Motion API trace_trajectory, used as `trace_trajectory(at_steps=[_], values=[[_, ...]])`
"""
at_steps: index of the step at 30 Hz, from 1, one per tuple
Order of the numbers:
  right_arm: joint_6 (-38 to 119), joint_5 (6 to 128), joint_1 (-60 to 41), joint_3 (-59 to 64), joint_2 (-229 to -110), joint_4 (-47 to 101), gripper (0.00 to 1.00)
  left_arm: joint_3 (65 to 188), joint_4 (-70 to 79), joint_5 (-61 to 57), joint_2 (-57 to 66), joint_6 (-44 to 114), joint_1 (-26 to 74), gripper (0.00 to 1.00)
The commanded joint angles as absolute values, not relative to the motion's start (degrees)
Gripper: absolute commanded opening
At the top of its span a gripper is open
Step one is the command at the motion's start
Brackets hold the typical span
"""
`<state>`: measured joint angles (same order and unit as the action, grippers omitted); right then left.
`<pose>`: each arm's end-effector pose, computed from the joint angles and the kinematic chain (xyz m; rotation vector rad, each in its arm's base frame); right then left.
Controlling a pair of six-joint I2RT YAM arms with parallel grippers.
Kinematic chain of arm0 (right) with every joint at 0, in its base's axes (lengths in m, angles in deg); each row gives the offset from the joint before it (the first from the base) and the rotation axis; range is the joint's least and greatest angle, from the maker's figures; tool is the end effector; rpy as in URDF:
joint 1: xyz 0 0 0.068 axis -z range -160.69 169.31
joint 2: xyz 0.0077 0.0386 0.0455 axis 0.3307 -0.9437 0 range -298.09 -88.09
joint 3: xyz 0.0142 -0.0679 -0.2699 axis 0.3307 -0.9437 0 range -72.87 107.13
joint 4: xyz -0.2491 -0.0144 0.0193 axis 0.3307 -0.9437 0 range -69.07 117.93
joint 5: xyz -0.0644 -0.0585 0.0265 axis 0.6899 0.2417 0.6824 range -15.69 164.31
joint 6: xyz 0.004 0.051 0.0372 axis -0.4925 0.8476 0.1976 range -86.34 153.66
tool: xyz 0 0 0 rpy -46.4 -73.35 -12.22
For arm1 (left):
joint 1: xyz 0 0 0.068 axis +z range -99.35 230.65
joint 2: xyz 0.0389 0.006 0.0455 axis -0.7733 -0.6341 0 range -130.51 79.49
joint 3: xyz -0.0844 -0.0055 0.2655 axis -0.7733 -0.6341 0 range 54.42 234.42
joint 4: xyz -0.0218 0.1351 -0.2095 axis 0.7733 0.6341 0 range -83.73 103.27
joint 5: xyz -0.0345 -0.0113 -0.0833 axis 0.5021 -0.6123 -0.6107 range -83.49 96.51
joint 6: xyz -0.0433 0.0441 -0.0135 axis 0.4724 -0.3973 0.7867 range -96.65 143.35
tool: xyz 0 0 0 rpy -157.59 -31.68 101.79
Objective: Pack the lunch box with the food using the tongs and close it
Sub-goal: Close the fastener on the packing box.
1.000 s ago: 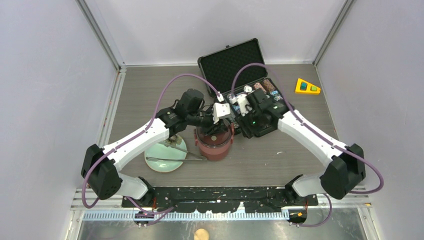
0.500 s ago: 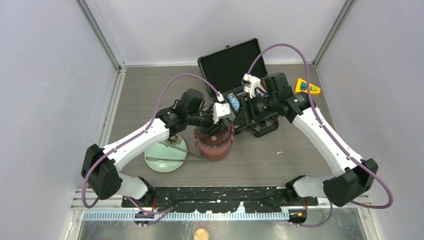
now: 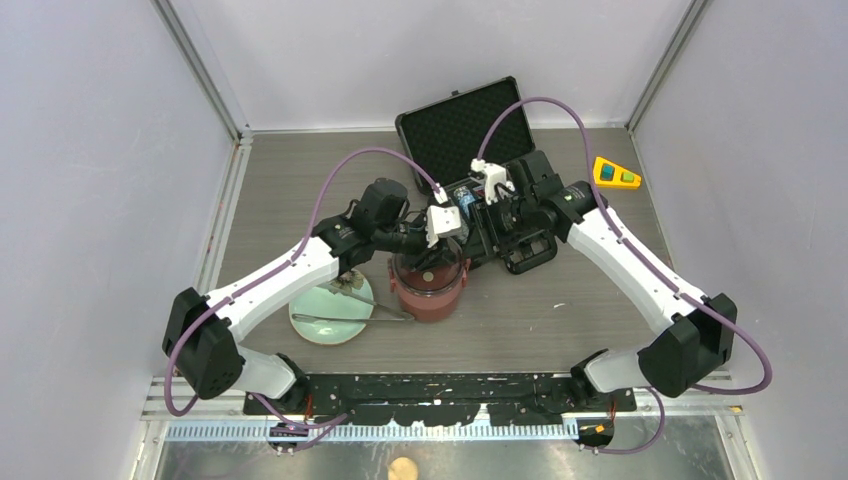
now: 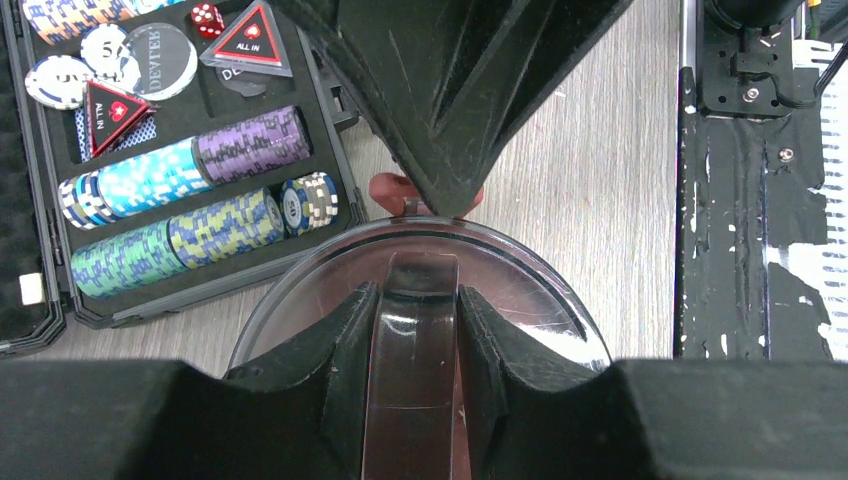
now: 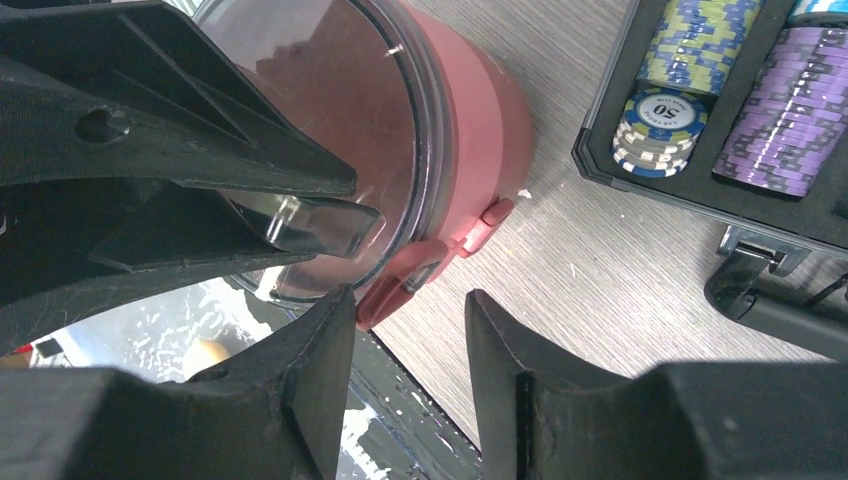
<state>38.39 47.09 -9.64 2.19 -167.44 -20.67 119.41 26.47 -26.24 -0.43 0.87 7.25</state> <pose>0.2323 0.1539 0.3278 -0.7329 2.4334 0.8335 0.2052 -0.2301 0.3113 1.4543 1.6375 -0.8296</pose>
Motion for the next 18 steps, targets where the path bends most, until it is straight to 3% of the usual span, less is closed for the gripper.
trace_trajectory(at_steps=[1,13,18], values=[[34.78,54.99,-7.05,-0.19,-167.01,-23.00,0.46,114.44,39.55,-22.40,-4.70,0.71,6.96,0.36],[34.01,53.24,-9.08,-4.50,-169.66,-19.31,0.38,114.56,39.11,-22.49,-5.50,1.06,6.97,0.36],[32.85,60.82,-10.36,-6.47,-167.95,-18.16,0.32,114.59,38.78,-22.81,-5.56,1.65,6.97,0.36]])
